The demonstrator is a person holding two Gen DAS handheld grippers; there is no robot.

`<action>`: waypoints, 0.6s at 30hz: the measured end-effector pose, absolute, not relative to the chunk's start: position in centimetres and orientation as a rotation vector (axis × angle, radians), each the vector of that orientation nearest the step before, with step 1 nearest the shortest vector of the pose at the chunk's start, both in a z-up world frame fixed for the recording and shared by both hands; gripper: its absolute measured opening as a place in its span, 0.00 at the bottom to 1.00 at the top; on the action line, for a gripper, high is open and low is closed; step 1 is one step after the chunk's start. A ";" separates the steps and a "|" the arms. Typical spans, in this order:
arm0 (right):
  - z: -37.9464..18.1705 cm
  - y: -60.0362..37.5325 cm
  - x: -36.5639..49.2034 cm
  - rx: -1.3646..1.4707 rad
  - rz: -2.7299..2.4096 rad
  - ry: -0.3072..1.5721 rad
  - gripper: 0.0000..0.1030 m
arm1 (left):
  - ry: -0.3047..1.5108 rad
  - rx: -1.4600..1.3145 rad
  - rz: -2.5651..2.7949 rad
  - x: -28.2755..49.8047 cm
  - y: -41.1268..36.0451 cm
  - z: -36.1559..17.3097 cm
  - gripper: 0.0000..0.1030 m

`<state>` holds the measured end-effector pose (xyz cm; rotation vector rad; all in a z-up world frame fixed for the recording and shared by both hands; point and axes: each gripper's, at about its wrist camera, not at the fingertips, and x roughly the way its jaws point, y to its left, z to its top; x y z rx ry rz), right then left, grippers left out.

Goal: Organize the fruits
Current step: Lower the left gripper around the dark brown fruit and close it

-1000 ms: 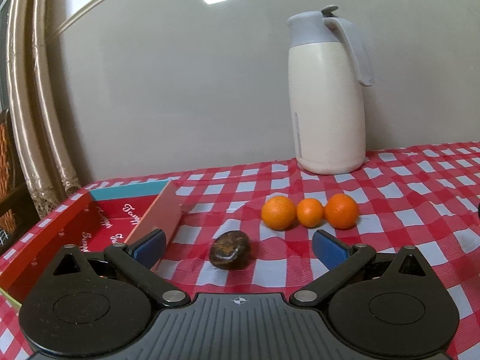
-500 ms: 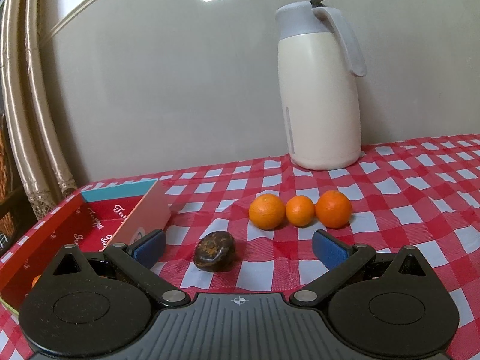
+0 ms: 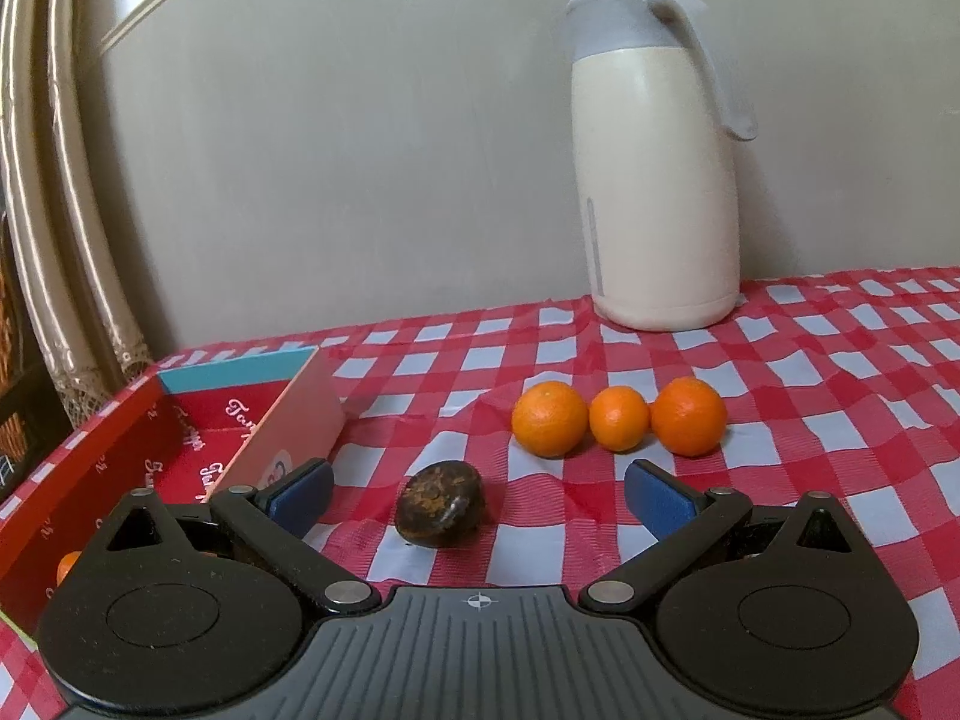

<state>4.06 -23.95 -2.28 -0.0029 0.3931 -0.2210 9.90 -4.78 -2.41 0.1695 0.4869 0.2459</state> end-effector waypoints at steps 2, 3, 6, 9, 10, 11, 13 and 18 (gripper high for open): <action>-2.3 -23.9 4.1 -0.001 -0.218 0.394 0.90 | 0.503 0.153 0.244 10.3 -4.3 -2.5 0.99; -2.3 -23.8 4.1 -0.001 -0.217 0.395 0.90 | 0.511 0.141 0.243 10.5 -4.1 -2.5 0.99; -2.4 -23.7 4.3 -0.001 -0.213 0.397 0.90 | 0.538 0.097 0.235 11.1 -3.3 -2.6 0.99; -2.4 -23.5 4.3 -0.007 -0.207 0.397 0.90 | 0.557 0.086 0.224 11.6 -3.0 -2.7 0.84; -2.4 -23.4 4.3 -0.010 -0.205 0.398 0.90 | 0.568 0.079 0.218 11.8 -2.9 -2.9 0.81; -2.4 -23.4 4.4 -0.011 -0.202 0.398 0.90 | 0.579 0.068 0.215 12.0 -2.7 -3.0 0.79; -2.4 -23.3 4.4 -0.010 -0.199 0.399 0.90 | 0.589 0.057 0.213 12.2 -2.6 -3.2 0.76; -2.4 -23.3 4.5 -0.007 -0.190 0.399 0.90 | 0.596 0.064 0.220 12.5 -2.6 -3.4 0.59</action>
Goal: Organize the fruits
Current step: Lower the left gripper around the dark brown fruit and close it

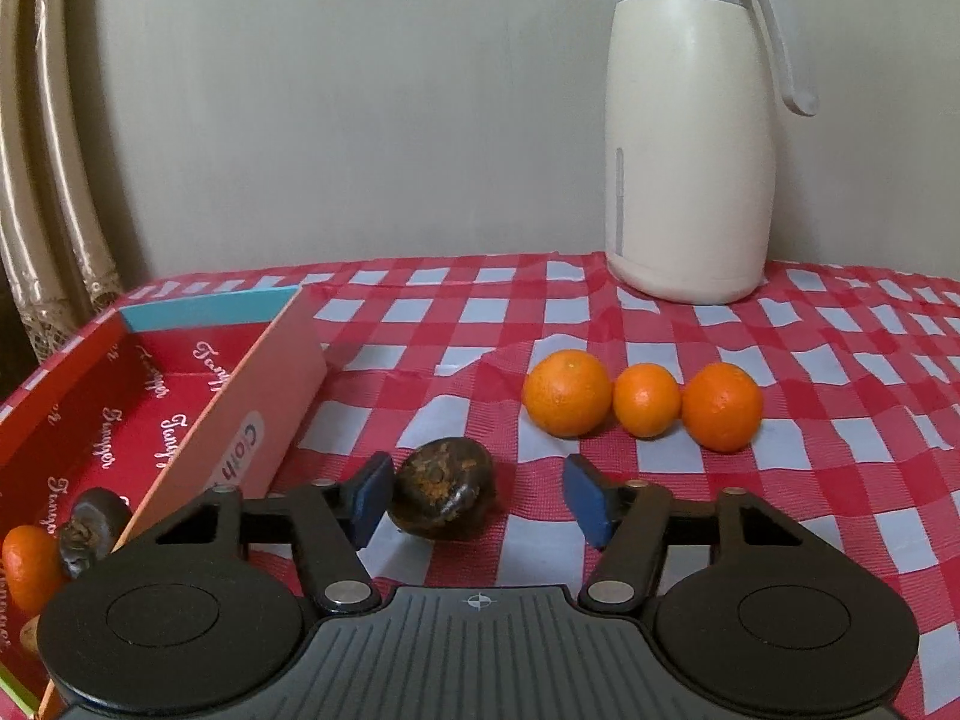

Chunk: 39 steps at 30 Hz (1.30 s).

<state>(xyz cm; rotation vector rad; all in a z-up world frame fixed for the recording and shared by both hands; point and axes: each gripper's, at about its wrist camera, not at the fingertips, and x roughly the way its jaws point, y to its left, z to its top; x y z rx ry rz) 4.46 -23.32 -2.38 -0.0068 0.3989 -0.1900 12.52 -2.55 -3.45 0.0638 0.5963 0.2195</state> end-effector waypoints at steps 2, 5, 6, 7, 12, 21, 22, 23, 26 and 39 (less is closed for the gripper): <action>-2.4 -23.3 4.4 -0.008 -0.188 0.397 0.90 | 0.593 0.065 0.228 12.5 -2.5 -3.4 0.50; -2.3 -23.3 4.4 -0.010 -0.186 0.396 0.90 | 0.581 0.075 0.239 12.4 -2.4 -3.2 0.38; -2.3 -23.3 4.4 -0.009 -0.185 0.396 0.90 | 0.580 0.069 0.236 12.4 -2.3 -3.2 0.38; -2.3 -23.3 4.4 -0.008 -0.186 0.396 0.90 | 0.580 0.070 0.235 12.3 -2.3 -3.1 0.37; -2.3 -23.4 4.2 -0.021 -0.209 0.386 0.90 | 0.573 0.083 0.239 12.1 -2.4 -3.1 0.36; -2.2 -23.4 4.1 -0.006 -0.212 0.380 0.90 | 0.540 0.109 0.239 11.6 -2.9 -3.0 0.22; -2.2 -23.3 4.2 -0.008 -0.211 0.380 0.90 | 0.539 0.109 0.236 11.6 -2.9 -3.0 0.21; -2.2 -23.3 4.2 -0.008 -0.209 0.379 0.90 | 0.537 0.109 0.235 11.6 -2.9 -3.0 0.20; -2.3 -23.2 4.2 -0.010 -0.206 0.379 0.90 | 0.515 0.117 0.240 11.2 -3.0 -2.7 0.12; -2.5 -21.8 4.7 -0.031 -0.152 0.387 0.90 | 0.545 0.116 0.248 10.6 -1.6 -2.2 0.13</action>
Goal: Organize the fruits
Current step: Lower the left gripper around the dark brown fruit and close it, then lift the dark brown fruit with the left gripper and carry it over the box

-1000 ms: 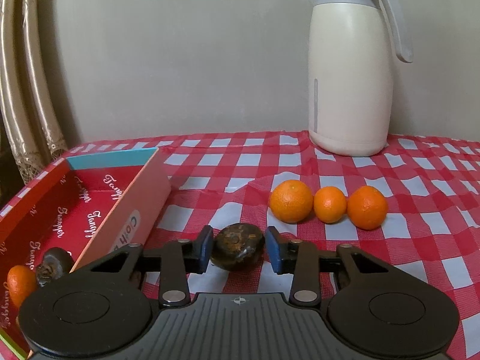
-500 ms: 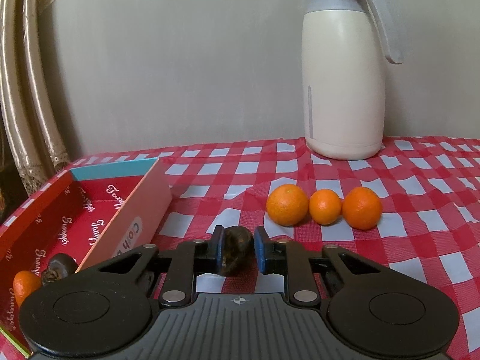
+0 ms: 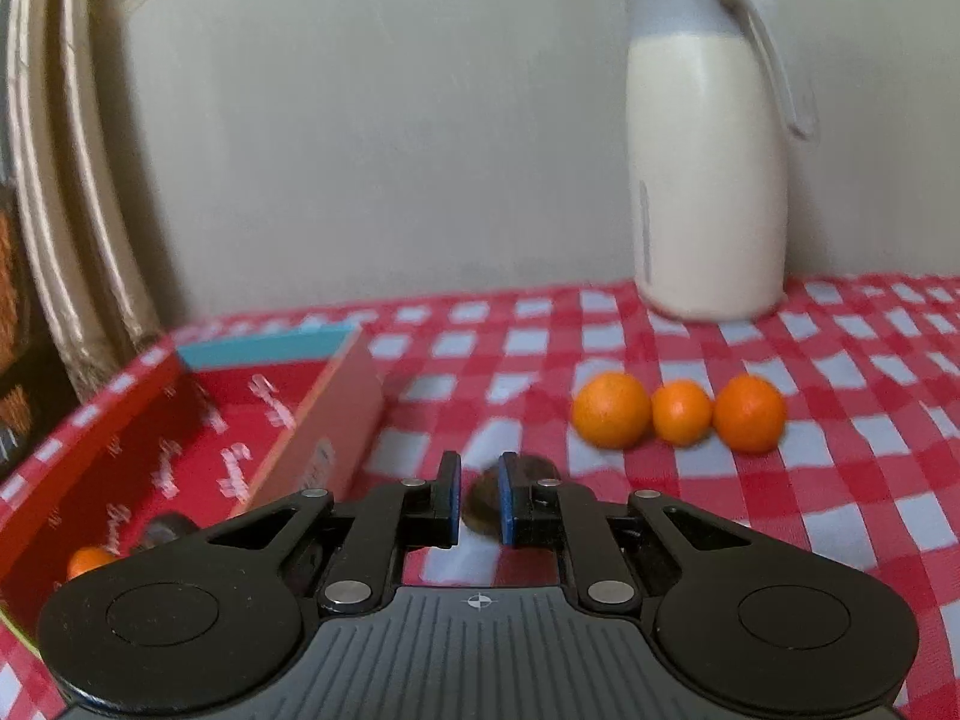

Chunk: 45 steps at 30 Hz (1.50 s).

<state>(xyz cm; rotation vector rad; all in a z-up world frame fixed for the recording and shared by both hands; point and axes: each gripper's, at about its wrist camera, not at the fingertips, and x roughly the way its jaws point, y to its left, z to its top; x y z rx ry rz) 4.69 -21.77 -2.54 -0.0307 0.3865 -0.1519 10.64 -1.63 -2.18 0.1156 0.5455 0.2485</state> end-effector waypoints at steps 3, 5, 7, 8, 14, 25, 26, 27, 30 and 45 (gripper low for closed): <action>-2.6 -21.7 4.7 -0.037 -0.149 0.390 0.90 | 0.533 0.120 0.248 10.5 -2.0 -2.2 0.51; -2.7 -21.8 4.8 -0.029 -0.147 0.395 0.90 | 0.509 0.144 0.276 10.3 -2.6 -2.2 1.00; -2.7 -21.9 4.9 -0.024 -0.145 0.398 0.90 | 0.468 0.183 0.284 10.0 -3.3 -1.9 1.00; -2.7 -21.9 4.9 -0.024 -0.144 0.398 0.90 | 0.473 0.189 0.274 10.1 -3.4 -1.9 1.00; -2.7 -22.0 5.1 -0.023 -0.139 0.403 0.90 | 0.566 0.111 0.238 11.6 -2.8 -2.9 0.72; -2.6 -21.8 5.1 -0.012 -0.144 0.404 0.90 | 0.620 0.012 0.202 12.1 -1.7 -3.9 0.39; -2.6 -21.7 5.1 -0.012 -0.142 0.403 0.90 | 0.608 0.014 0.199 11.9 -1.7 -3.7 0.39; -2.6 -21.7 5.1 -0.012 -0.141 0.402 0.90 | 0.593 0.026 0.204 11.7 -1.7 -3.4 0.39; -2.6 -21.4 5.1 -0.017 -0.134 0.400 0.90 | 0.540 0.044 0.220 10.8 -1.4 -2.5 0.39; -2.7 -18.4 5.6 -0.039 -0.082 0.396 0.90 | 0.437 0.006 0.450 7.6 6.9 0.9 0.39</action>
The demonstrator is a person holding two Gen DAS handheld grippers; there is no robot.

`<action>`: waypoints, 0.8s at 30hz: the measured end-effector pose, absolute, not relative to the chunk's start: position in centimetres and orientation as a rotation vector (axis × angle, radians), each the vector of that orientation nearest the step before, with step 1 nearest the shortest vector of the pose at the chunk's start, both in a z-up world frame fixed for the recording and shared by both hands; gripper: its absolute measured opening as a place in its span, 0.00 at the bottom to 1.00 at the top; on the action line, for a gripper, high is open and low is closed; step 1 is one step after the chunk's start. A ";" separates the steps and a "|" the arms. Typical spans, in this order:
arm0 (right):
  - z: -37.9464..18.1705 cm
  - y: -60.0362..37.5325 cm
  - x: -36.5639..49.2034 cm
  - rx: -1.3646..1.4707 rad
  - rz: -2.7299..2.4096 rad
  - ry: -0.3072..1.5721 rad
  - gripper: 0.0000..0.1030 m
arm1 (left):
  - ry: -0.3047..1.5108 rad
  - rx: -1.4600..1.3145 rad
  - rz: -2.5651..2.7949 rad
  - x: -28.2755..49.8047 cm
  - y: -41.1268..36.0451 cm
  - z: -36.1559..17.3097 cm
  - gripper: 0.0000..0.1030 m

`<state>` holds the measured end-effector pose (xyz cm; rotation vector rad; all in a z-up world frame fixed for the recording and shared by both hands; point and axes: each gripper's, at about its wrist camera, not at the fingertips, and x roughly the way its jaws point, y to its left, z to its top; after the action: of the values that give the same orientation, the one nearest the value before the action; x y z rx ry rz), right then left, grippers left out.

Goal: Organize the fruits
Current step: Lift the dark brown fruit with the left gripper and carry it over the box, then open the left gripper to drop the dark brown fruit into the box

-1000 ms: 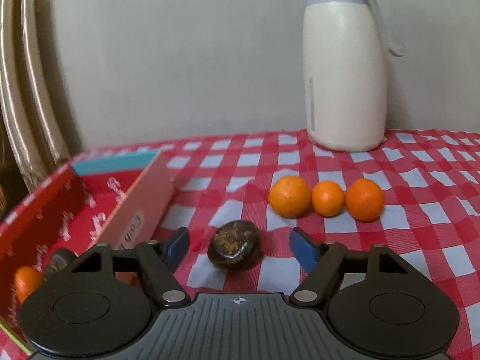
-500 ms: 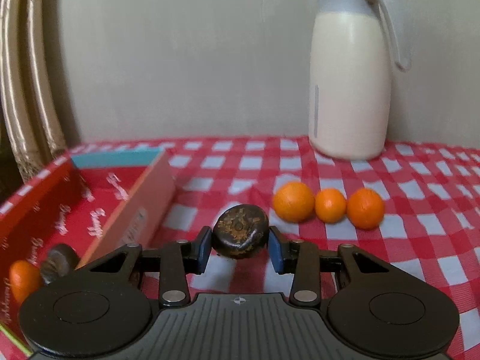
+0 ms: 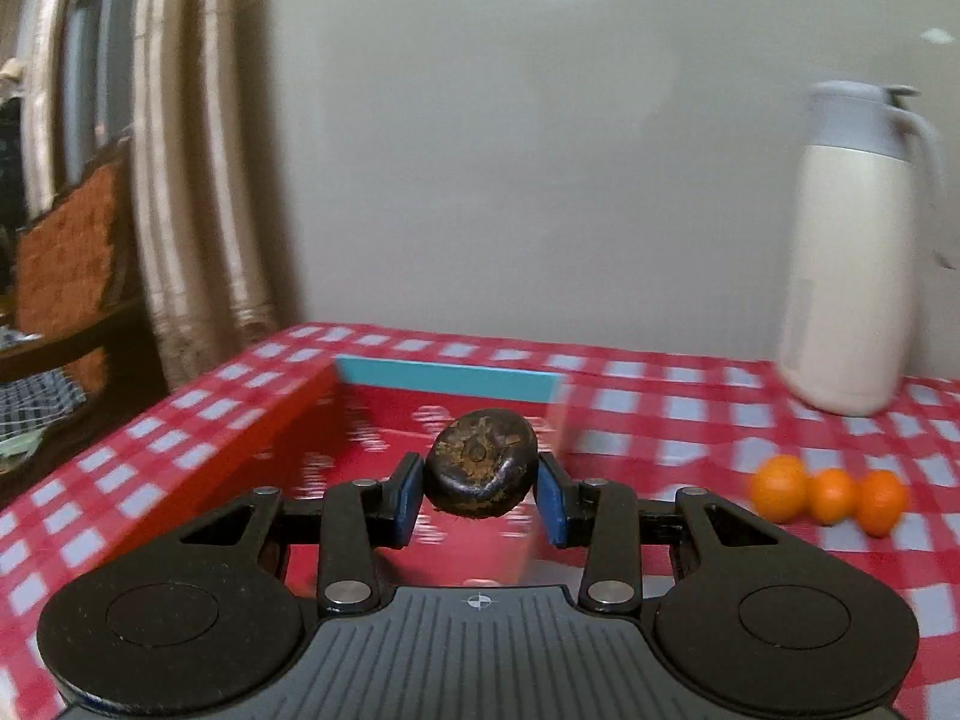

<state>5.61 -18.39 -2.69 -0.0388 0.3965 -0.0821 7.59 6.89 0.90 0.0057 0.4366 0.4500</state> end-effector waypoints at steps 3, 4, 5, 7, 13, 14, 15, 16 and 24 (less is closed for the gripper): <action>-2.7 -17.5 5.8 -0.040 -0.066 0.396 0.90 | 0.449 -0.002 0.503 7.5 8.7 0.8 0.39; -2.7 -17.2 5.9 -0.040 -0.061 0.395 0.90 | 0.459 -0.009 0.521 7.5 9.3 0.7 0.39; -2.7 -16.8 6.0 -0.041 -0.056 0.396 0.90 | 0.471 -0.014 0.537 7.6 10.0 0.5 0.39; -2.8 -16.2 6.2 -0.042 -0.044 0.400 0.90 | 0.499 -0.027 0.564 7.7 11.4 0.2 0.39; -2.8 -14.4 6.9 -0.039 -0.009 0.407 0.90 | 0.585 -0.101 0.578 7.9 14.4 -0.9 0.39; -2.8 -14.2 7.0 -0.038 -0.005 0.408 0.90 | 0.594 -0.105 0.580 7.8 14.3 -1.0 0.40; -2.9 -13.9 7.2 -0.038 -0.001 0.410 0.90 | 0.597 -0.116 0.571 7.7 14.5 -1.1 0.40; -3.0 -13.7 7.4 -0.039 0.003 0.411 0.90 | 0.599 -0.119 0.572 7.5 14.7 -1.1 0.41; -3.1 -12.5 8.5 -0.024 0.035 0.425 0.85 | 0.515 -0.080 0.587 5.6 14.3 0.0 0.83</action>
<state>8.52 -12.52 -3.09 -0.0243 0.4245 0.0347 5.59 14.33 0.00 -0.0796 0.5148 0.5867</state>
